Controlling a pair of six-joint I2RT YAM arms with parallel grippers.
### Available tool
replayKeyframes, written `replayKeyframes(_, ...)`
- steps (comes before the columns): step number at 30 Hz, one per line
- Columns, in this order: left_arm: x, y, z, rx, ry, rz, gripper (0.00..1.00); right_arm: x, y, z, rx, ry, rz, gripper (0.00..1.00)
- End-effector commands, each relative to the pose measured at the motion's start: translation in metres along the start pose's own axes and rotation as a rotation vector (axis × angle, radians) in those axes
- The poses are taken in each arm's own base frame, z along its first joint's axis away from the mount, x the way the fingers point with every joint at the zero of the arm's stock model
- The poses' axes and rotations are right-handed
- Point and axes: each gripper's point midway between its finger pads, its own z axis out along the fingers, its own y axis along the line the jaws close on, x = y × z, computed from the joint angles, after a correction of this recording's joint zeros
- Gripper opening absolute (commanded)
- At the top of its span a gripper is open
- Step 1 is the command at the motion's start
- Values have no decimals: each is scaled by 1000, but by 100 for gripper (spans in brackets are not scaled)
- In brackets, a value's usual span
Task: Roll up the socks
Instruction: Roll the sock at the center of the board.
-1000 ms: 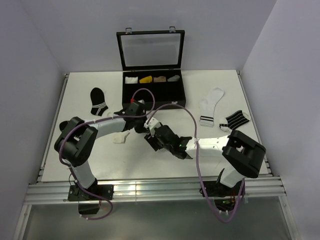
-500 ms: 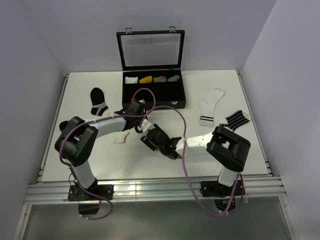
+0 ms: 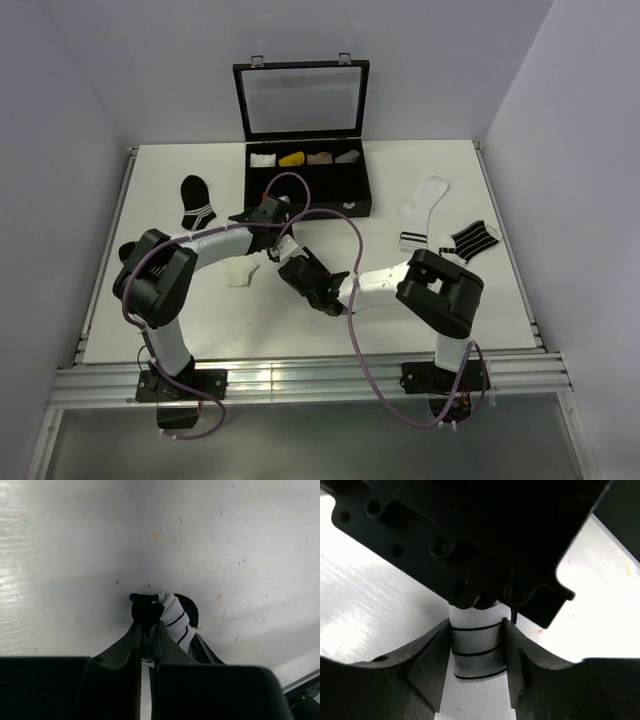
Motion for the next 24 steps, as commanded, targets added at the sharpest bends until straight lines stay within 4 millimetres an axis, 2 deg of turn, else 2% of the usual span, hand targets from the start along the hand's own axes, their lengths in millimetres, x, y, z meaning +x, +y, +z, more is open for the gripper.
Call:
replayKeyframes(1,16,-1,-7,-9,82,53,1,48,-1,9,32,175,-39,51)
replayKeyframes(5,15,-2,-10,4,101,57,3,59,0,14,29,228,-30,41)
replayKeyframes(6,14,-3,-11,7,99,56,4,56,0,16,28,225,-22,30)
replayKeyframes(8,14,-2,-13,13,107,47,10,63,-2,14,27,258,-25,17)
replayKeyframes(9,11,-1,-14,15,99,37,13,65,-3,14,24,264,-22,5)
replayKeyframes(10,8,0,-15,15,93,26,17,66,-4,13,22,271,-21,1)
replayKeyframes(11,5,-1,-18,20,82,18,25,64,-1,12,3,270,-8,0)
replayKeyframes(13,-4,1,-23,24,55,-13,36,64,0,9,-22,279,-1,0)
replayKeyframes(14,-7,2,-24,25,45,-21,49,66,3,7,-44,287,6,0)
replayKeyframes(17,-25,2,-37,31,-23,-59,66,66,6,3,-88,303,32,0)
replayKeyframes(19,-36,3,-40,38,-70,-97,71,65,5,0,-110,299,48,0)
replayKeyframes(21,-38,6,-43,46,-99,-129,76,65,10,-3,-154,299,64,0)
replayKeyframes(24,-37,6,-44,79,-145,-191,77,61,10,-7,-191,291,95,0)
